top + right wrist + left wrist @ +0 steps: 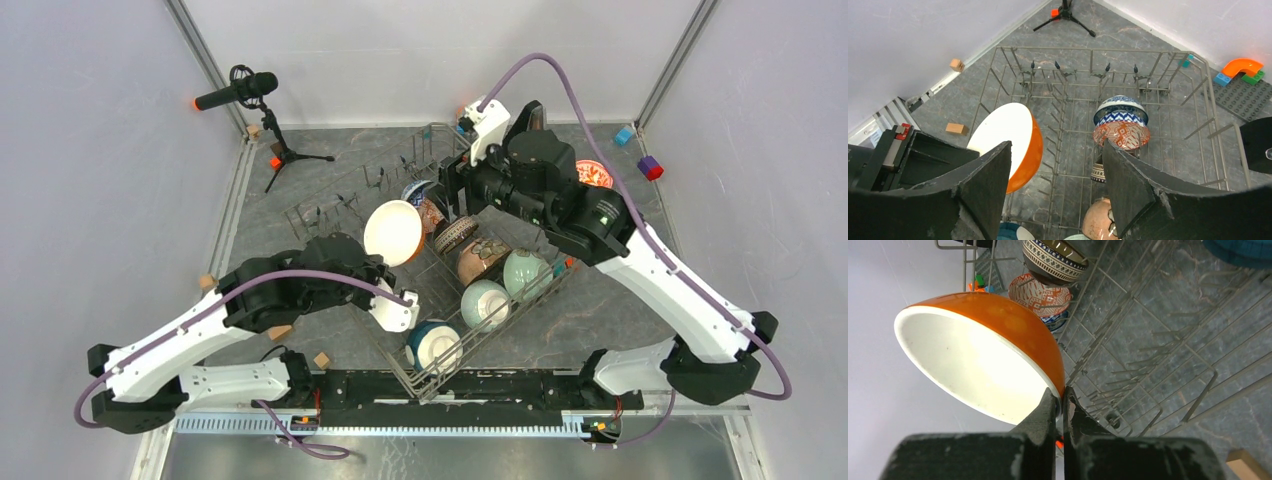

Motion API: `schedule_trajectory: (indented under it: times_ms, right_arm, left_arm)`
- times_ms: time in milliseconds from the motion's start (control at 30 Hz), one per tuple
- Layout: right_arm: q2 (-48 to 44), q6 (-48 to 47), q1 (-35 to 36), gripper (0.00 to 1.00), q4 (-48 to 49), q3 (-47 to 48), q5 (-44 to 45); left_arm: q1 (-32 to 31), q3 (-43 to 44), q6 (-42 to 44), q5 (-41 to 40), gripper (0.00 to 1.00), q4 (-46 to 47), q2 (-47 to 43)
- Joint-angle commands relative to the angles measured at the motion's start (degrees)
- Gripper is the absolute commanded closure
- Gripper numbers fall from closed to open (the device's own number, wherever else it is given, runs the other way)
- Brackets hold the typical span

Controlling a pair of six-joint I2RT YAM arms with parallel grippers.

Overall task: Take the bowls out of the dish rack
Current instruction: Place the bowl at the center of the board.

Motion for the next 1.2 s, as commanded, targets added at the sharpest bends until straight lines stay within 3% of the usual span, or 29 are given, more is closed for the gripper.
schedule_trajectory:
  times_ms: [0, 233, 600, 1167]
  right_arm:
    - [2.10, -1.58, 0.12, 0.29, -0.69, 1.70, -2.09]
    - [7.36, -3.41, 1.37, 0.33, -4.12, 3.71, -4.36]
    - [9.80, -4.15, 6.17, 0.43, -5.70, 1.55, 0.01]
    - [11.19, -2.27, 7.22, 0.53, -2.82, -2.06, 5.71]
  left_arm:
    - [-1.50, -0.36, 7.61, -5.57, 0.98, 0.34, -0.15]
    - [-3.80, -0.93, 10.81, -8.02, 0.98, -2.23, 0.37]
    - [-6.76, -3.54, 14.22, -16.52, 0.98, -3.26, 1.32]
    - [-9.44, -1.14, 12.90, -18.69, 0.98, -4.40, 2.94]
